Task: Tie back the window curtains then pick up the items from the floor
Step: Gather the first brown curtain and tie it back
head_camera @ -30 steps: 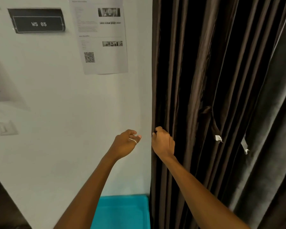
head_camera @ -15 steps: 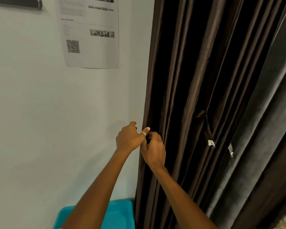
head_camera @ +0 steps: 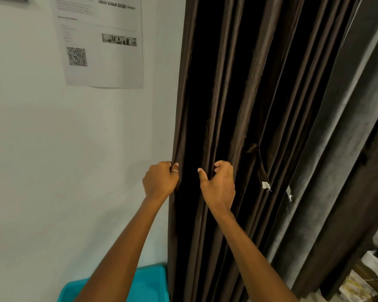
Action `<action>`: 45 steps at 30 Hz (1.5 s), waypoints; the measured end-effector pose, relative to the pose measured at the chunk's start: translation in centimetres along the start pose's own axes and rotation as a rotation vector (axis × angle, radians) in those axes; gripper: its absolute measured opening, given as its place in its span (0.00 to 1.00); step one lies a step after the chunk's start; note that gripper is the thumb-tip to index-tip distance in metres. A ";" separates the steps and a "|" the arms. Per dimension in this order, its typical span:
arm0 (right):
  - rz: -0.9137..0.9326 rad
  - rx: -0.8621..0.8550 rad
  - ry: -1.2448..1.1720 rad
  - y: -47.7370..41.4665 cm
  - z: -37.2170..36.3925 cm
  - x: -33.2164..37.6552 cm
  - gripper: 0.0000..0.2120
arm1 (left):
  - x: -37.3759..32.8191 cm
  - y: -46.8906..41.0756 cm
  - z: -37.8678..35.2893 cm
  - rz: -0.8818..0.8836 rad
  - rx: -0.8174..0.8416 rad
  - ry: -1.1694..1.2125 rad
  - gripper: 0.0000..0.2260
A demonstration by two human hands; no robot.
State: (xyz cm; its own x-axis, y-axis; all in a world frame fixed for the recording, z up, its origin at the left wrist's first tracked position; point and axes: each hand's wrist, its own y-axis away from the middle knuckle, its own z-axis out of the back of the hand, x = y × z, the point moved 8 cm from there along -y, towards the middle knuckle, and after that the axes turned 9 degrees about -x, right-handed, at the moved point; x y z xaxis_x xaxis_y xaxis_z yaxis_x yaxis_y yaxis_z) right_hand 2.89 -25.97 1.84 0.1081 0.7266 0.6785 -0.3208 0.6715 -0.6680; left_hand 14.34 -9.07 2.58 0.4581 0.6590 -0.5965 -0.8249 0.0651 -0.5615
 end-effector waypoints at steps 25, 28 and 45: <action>0.172 0.193 -0.178 0.3 -0.2 -1.4 0.11 | -0.5 3.9 2.9 0.080 -0.026 -0.049 0.24; 0.205 0.237 -0.205 1.8 -1.3 0.3 0.11 | -2.2 4.5 1.4 0.072 0.001 -0.010 0.24; 0.179 0.331 -0.300 4.0 -3.6 2.5 0.04 | -1.4 4.2 -0.4 0.199 0.219 0.286 0.17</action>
State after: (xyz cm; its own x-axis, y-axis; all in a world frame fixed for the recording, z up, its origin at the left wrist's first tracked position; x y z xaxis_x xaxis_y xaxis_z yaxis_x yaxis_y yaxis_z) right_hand 5.23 -20.95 -0.22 -0.2369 0.7199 0.6525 -0.5968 0.4221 -0.6824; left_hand 10.37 -10.02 0.87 0.3306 0.4422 -0.8338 -0.9436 0.1359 -0.3020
